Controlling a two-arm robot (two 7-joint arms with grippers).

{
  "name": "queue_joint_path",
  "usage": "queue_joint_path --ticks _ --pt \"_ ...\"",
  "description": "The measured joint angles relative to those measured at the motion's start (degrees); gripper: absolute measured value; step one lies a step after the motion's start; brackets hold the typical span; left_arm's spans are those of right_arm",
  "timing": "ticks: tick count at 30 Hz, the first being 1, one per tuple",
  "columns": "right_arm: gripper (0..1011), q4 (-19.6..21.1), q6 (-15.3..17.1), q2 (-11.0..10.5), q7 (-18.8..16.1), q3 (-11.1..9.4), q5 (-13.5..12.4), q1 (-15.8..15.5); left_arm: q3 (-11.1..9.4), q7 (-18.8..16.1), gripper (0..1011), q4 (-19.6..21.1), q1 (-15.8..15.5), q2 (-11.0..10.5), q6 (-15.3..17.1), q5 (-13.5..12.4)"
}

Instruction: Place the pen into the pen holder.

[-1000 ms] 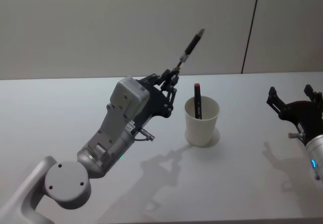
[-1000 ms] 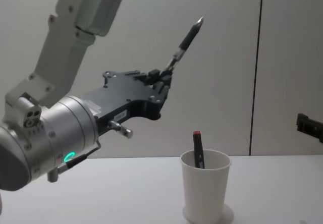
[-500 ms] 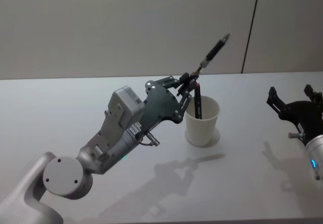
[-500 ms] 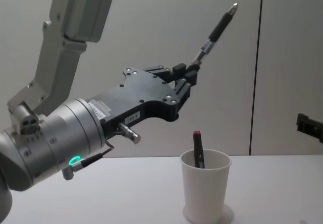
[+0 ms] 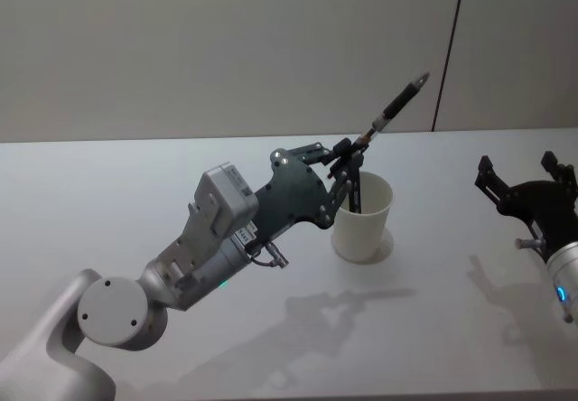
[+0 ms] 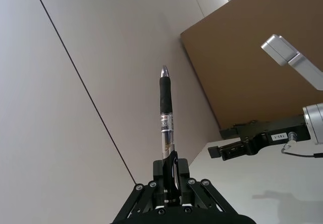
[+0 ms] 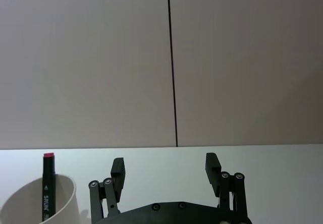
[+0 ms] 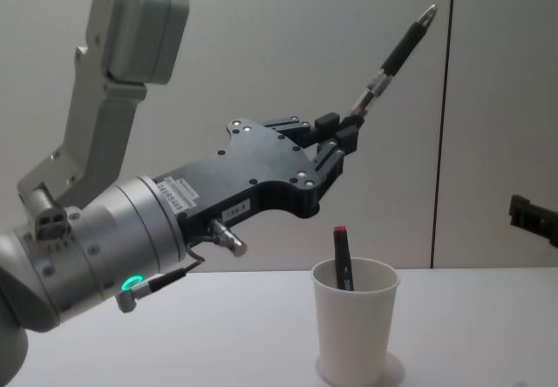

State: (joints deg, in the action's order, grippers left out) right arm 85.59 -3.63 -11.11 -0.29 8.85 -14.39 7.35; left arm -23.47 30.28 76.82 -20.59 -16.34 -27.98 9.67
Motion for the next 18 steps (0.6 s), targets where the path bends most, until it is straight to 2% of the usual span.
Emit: queue_joint_path --ticks 8,18 --pt "1002 1.3 -0.4 -0.7 -4.1 -0.4 -1.8 -0.6 0.0 1.1 176 -0.6 -0.3 0.1 -0.7 0.3" --pt "1002 3.9 -1.2 -2.4 -12.3 -1.1 -5.6 -1.9 0.0 1.9 176 -1.0 -0.5 0.2 -1.2 0.5"
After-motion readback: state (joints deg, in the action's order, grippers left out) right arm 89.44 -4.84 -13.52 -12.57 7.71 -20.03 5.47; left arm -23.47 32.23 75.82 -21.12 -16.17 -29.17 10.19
